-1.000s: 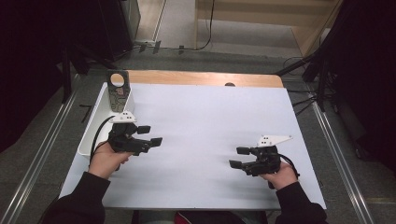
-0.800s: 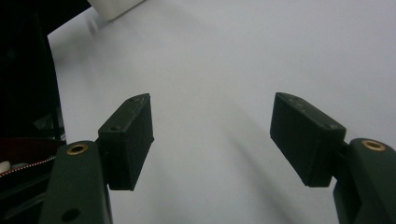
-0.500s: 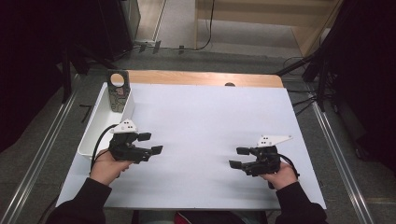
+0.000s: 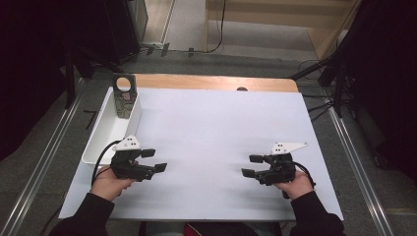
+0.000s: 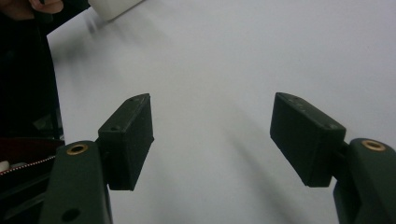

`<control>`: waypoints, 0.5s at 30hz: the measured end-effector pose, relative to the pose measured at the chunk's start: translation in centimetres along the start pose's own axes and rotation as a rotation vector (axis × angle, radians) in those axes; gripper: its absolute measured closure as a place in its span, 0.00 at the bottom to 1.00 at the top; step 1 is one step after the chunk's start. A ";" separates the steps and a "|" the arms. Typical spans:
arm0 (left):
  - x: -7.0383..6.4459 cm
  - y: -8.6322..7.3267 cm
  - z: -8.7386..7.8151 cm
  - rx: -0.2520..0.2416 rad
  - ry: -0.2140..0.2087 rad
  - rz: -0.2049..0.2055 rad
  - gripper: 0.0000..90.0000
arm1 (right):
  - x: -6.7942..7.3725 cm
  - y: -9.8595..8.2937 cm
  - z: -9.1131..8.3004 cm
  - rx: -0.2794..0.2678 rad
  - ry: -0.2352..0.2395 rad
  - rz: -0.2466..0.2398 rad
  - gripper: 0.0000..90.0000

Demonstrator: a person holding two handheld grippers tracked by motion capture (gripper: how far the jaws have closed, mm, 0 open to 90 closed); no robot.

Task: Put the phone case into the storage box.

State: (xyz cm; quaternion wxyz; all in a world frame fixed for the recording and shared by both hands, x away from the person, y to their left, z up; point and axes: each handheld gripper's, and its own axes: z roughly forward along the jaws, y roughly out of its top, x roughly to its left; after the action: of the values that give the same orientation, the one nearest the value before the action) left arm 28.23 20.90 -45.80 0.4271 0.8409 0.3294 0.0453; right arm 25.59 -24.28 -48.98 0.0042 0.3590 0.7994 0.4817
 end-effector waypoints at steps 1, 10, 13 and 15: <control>-0.1 -0.1 0.1 0.000 0.001 0.003 0.29 | 0.0 0.0 0.0 0.001 0.000 0.002 0.32; -0.2 -1.1 0.2 0.005 0.001 0.011 0.29 | 0.0 -0.1 -0.1 -0.001 0.000 -0.004 0.32; -0.2 -1.4 0.3 0.013 0.005 0.015 0.29 | 0.0 -0.1 -0.1 -0.002 -0.001 -0.003 0.32; -0.2 -1.6 0.3 0.016 0.005 0.013 0.29 | 0.0 -0.1 -0.1 0.000 -0.002 -0.003 0.32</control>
State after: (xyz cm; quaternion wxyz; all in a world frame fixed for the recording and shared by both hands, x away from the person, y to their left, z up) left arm 27.37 21.26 -47.13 0.4192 0.8463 0.3252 0.0477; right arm 25.50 -24.40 -49.00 0.0056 0.3583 0.7998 0.4816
